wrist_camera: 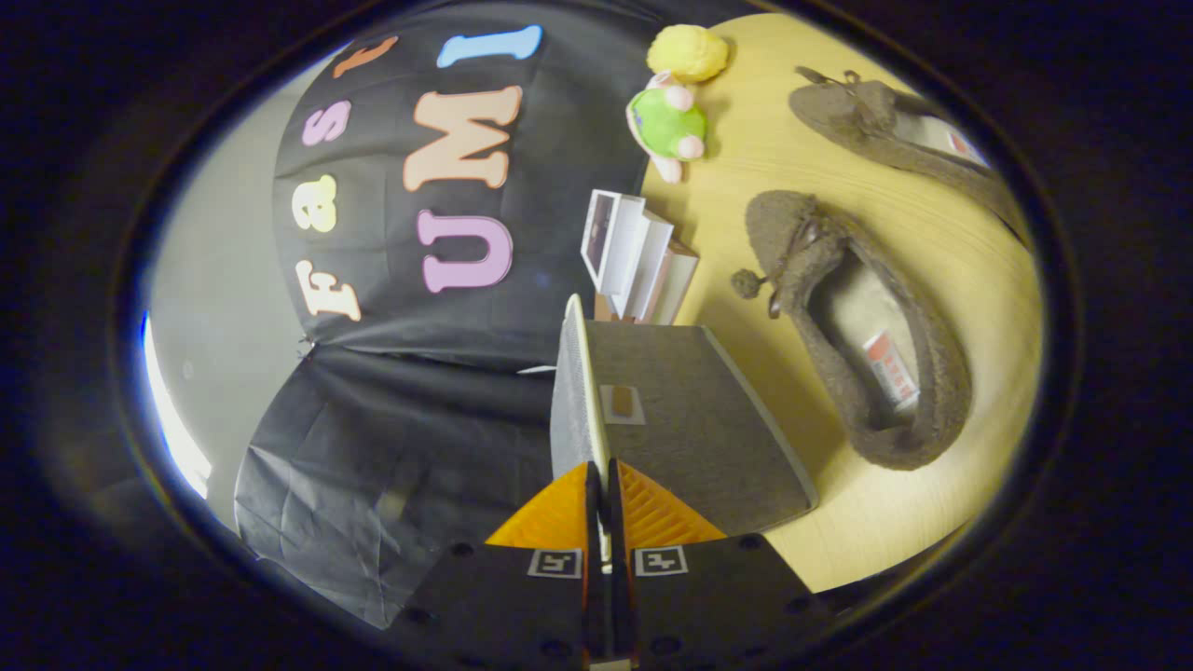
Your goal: Open the storage box then place both shoes into the box .Put the left shoe in first, then the right shoe, with the right side of both shoes facing outward in a uniform manner.
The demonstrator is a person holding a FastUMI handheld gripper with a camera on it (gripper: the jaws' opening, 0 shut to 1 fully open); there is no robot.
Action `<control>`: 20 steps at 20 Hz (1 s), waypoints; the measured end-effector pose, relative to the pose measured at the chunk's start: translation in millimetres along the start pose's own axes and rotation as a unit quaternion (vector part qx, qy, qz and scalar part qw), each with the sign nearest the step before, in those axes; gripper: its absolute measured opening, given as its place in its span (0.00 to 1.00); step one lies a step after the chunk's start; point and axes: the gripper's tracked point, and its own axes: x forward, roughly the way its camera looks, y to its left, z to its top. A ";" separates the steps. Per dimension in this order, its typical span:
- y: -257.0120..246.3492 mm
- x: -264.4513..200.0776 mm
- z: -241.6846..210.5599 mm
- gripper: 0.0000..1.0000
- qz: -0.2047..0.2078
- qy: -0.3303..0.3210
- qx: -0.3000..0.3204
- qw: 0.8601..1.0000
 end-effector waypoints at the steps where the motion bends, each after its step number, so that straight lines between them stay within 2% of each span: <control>1: 10.6 0.3 -3.0 0.04 0.008 0.008 -0.010 1.000; 7: 81.3 3.9 -6.6 0.04 0.044 0.034 -0.071 0.996; 12: 134.2 19.2 -28.2 0.07 0.069 0.061 -0.108 0.990; 20: 205.1 55.2 -97.7 0.10 0.108 0.112 -0.206 0.966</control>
